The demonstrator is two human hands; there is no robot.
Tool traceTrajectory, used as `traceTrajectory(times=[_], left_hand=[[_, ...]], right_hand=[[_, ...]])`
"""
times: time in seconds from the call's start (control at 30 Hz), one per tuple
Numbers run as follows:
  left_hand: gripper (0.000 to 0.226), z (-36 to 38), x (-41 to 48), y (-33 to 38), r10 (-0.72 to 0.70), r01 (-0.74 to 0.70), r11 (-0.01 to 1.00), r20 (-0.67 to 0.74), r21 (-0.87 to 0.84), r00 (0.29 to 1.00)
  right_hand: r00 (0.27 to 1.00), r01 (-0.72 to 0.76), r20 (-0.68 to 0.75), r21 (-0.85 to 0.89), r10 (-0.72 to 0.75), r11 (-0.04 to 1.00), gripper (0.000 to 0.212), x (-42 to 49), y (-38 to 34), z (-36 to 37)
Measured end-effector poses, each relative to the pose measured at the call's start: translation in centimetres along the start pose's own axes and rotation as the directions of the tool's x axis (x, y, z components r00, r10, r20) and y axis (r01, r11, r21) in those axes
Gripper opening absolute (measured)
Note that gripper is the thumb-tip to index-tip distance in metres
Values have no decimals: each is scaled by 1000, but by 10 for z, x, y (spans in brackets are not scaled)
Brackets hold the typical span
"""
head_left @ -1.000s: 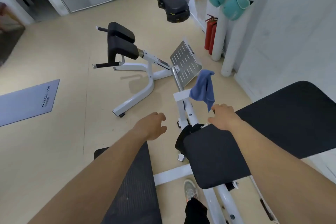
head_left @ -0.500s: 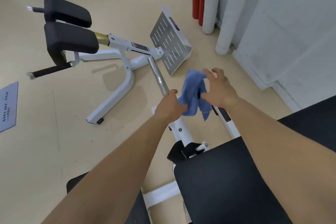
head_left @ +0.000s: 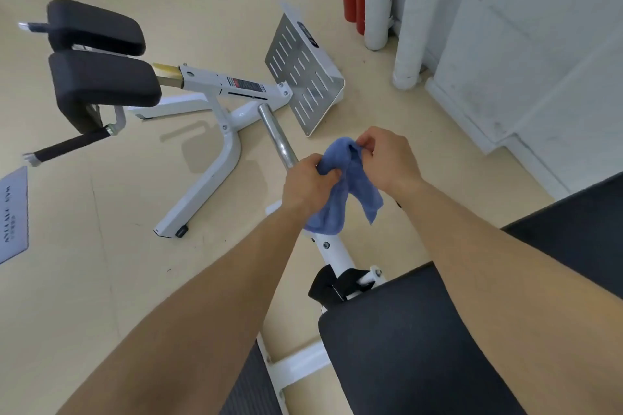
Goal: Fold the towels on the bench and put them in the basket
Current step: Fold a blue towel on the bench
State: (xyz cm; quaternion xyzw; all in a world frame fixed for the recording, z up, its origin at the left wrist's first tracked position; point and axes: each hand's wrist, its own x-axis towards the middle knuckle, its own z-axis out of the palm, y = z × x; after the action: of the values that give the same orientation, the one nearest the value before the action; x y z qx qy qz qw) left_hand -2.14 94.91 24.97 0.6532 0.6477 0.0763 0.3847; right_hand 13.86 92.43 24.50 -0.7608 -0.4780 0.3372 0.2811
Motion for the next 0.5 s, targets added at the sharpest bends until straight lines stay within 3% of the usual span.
traceTrajectory(times=[0.2, 0.4, 0.5], left_hand=[[5, -67, -33, 21, 89, -88, 995, -21, 57, 996], [15, -128, -110, 28, 166, -177, 975, 93, 134, 982], [10, -156, -164, 29, 210, -233, 964, 168, 126, 963]], right_hand=[[1000, 14, -25, 101, -12, 995, 28, -36, -43, -44], [986, -16, 165, 45, 9, 999, 22, -119, -81, -73], [983, -10, 182, 23, 6, 1000, 27, -175, -98, -81]])
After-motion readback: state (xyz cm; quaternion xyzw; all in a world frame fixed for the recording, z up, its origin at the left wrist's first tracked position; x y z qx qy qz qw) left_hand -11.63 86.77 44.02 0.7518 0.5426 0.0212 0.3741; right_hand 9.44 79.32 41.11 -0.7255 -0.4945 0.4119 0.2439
